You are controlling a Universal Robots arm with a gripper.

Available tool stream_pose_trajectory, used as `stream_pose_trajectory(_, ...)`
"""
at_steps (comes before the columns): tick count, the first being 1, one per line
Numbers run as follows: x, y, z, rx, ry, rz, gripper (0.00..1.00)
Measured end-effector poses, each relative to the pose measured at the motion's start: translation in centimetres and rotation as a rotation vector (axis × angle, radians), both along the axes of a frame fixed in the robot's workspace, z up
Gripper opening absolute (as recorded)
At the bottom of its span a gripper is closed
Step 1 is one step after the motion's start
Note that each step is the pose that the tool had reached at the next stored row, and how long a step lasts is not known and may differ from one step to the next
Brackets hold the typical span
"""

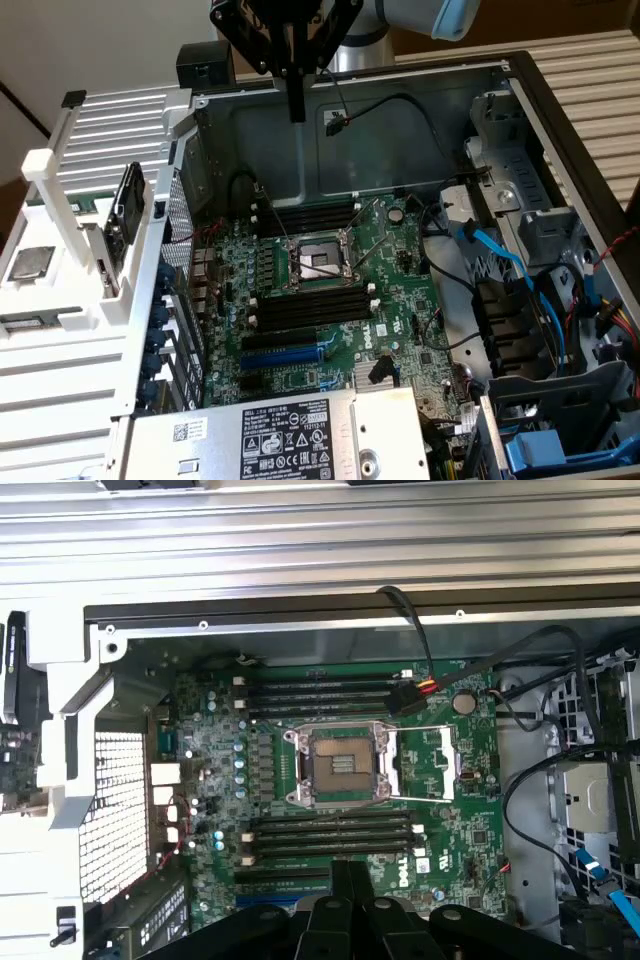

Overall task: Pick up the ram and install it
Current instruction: 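Reach for the ram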

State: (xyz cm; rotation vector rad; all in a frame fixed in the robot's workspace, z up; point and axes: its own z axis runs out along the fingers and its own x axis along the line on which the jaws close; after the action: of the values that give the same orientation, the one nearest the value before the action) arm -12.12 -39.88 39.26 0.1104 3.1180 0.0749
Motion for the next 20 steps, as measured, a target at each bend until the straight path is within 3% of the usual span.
stream_pose_trajectory(7, -0.1, 0.00, 0.01, -0.0001, 0.0000, 0.000, 0.10)
stream_pose_trajectory(15, -2.1, 0.05, -0.01, -0.0009, -0.0015, 0.000, 0.10)
stream_pose_trajectory(20, -4.2, 0.07, -0.02, -0.0010, -0.0015, 0.001, 0.10)
